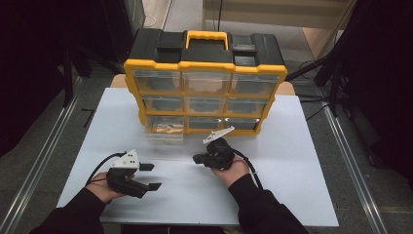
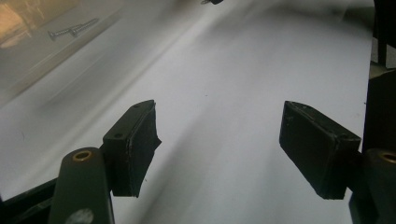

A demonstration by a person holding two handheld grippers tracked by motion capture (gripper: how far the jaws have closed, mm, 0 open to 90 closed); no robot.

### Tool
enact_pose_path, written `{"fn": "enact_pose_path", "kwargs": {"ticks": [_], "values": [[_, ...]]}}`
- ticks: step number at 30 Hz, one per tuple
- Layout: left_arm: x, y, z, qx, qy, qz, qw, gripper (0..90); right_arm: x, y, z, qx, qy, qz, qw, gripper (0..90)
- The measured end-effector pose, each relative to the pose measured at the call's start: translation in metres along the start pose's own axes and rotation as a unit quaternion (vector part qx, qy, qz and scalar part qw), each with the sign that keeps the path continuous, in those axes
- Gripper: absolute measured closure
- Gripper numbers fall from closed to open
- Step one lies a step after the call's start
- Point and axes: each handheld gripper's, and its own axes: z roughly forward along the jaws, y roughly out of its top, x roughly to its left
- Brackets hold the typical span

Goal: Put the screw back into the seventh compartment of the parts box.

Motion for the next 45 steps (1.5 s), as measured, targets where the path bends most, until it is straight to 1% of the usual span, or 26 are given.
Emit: {"fn": "enact_pose_path", "kwargs": {"ticks": [3,7,14,22,27,30,31,40,45], "values": [[0.000,0.000,0.000,-0.003,0.001,-0.004,1.0000,27.6,0.000,0.001,0.000,-0.002,0.000,0.001,1.0000,89.1],[0.000,0.000,0.000,-0.001,0.000,0.000,1.0000,27.6,0.001,0.006,-0.001,-0.002,0.002,-0.002,1.0000,89.0],[0.000,0.000,-0.001,-0.005,0.003,-0.002,1.0000,27.6,0.003,0.017,-0.005,-0.005,0.009,-0.004,0.9999,89.1],[0.001,0.000,-0.001,-0.003,0.005,-0.002,1.0000,27.6,0.007,0.026,-0.007,-0.008,0.016,-0.009,0.9998,89.1],[0.001,0.000,-0.002,-0.003,0.006,-0.003,1.0000,27.6,0.008,0.030,-0.010,-0.012,0.020,-0.008,0.9997,89.1],[0.001,0.000,-0.002,0.001,0.006,-0.002,1.0000,27.6,0.008,0.034,-0.011,-0.011,0.022,-0.006,0.9997,89.1],[0.001,-0.001,-0.001,-0.005,0.006,-0.004,1.0000,27.6,0.009,0.036,-0.011,-0.011,0.023,-0.008,0.9996,89.1],[0.002,-0.001,-0.001,-0.003,0.004,-0.004,1.0000,27.6,0.009,0.043,-0.015,-0.013,0.028,-0.008,0.9995,89.1],[0.002,-0.001,-0.002,-0.003,0.005,-0.005,1.0000,27.6,0.011,0.047,-0.020,-0.017,0.033,-0.004,0.9993,89.1]]}}
